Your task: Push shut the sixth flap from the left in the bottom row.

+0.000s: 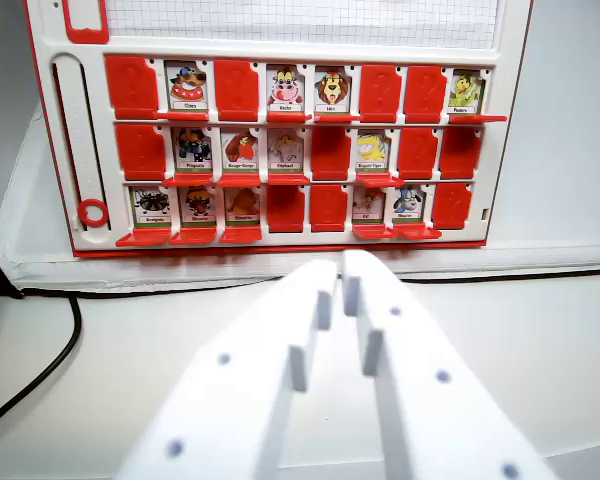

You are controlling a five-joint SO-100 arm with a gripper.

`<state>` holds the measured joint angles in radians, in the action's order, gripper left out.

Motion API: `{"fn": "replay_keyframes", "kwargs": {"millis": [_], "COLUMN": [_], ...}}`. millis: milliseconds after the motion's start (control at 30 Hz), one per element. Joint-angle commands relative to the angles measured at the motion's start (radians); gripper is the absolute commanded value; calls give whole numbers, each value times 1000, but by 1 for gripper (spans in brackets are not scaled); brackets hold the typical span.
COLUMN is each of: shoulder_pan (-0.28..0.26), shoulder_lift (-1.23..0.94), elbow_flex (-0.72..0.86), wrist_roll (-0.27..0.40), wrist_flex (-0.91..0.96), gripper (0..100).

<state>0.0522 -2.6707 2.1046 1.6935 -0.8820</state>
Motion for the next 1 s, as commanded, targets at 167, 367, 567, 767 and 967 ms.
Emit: {"fn": "replay_keyframes", "kwargs": {"millis": [167,367,567,767,967], "shoulder_pan": [5,5,14,23,52], "shoulder_lift": [5,-5,-3,48,212], "elbow_flex": [-2,14,64,98,25], "wrist_roll": [-9,-14,-12,2,0], "wrist_flex": [40,41,71,160,221], "gripper": [0,0,0,0,0]}}
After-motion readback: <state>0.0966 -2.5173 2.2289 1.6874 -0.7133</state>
